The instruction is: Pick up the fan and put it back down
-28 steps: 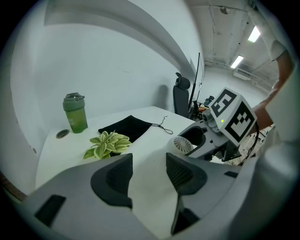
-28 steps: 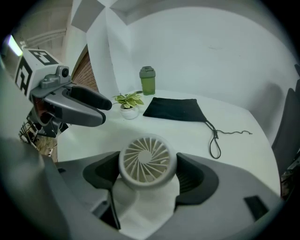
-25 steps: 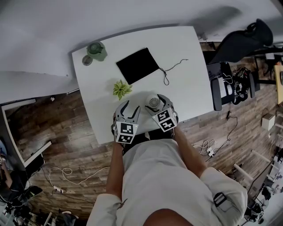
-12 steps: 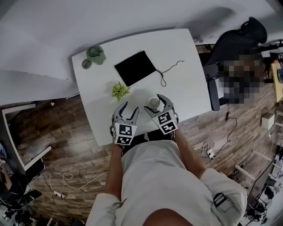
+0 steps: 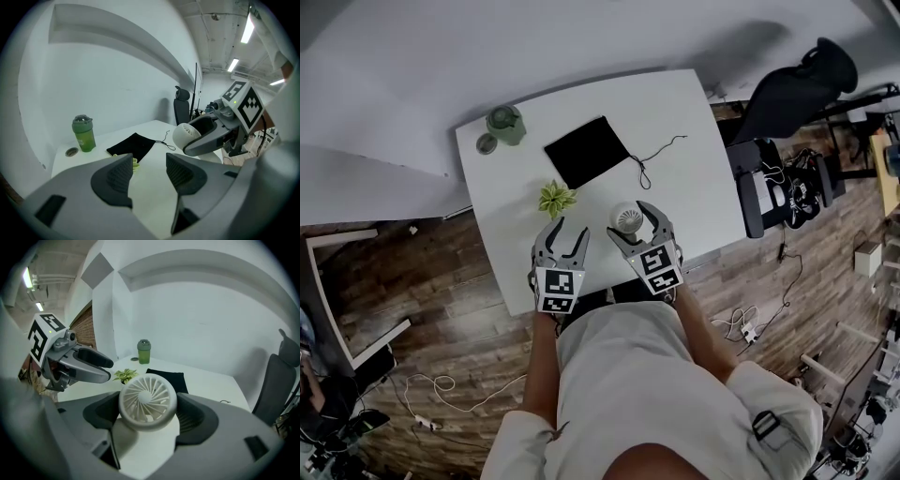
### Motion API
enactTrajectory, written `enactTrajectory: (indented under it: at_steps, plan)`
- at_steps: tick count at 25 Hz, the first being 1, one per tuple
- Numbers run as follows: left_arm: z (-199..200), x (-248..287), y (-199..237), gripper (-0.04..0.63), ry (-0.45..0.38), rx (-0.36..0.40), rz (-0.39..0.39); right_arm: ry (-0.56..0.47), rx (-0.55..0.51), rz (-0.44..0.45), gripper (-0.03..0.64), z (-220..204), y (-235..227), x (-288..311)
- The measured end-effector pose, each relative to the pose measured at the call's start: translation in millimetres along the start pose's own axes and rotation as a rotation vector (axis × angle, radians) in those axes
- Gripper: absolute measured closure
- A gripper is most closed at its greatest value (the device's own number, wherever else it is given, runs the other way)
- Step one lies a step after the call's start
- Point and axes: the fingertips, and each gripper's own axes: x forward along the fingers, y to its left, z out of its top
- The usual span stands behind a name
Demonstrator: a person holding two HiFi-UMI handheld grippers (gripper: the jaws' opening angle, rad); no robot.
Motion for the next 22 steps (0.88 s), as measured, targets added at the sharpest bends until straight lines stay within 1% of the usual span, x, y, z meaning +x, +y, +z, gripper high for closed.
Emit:
enactTrajectory:
  at_steps: [22]
  plan:
    - [89.7,-52.6,16.1,0.374,-0.224,0.053,0.069,-0.254,-0.068,-0.095,0.247,103.2,-2.4,-67.7]
